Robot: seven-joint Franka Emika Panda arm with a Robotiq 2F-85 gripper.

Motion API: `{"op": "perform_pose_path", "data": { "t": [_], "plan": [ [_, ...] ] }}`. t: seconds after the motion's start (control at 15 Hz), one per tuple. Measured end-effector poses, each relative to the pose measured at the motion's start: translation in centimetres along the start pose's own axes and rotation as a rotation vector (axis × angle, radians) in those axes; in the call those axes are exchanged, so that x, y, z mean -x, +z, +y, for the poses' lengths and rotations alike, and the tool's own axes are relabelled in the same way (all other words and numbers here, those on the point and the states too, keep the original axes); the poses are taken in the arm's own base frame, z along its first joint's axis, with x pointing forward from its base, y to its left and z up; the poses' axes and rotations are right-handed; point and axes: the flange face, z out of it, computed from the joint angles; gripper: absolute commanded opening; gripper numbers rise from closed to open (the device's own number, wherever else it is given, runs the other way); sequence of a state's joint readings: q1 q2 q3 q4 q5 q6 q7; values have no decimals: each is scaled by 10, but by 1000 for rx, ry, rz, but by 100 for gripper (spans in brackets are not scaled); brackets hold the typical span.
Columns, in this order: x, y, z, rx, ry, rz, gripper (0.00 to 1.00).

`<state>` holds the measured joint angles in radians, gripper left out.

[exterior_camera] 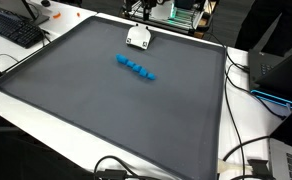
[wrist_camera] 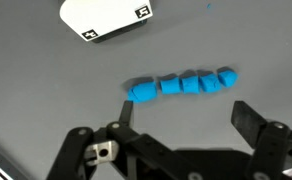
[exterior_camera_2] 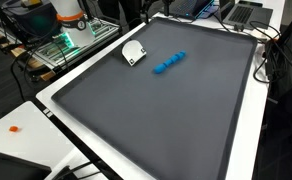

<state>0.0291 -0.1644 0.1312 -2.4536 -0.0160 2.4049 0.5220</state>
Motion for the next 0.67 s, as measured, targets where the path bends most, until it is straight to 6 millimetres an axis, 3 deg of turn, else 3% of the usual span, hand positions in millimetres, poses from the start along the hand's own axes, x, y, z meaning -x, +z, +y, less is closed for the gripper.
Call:
{"op": "perform_pose_path", "data": {
  "t": [0.67],
  "plan": [
    [-5, -1, -21, 1, -113, 1, 100]
  ]
}}
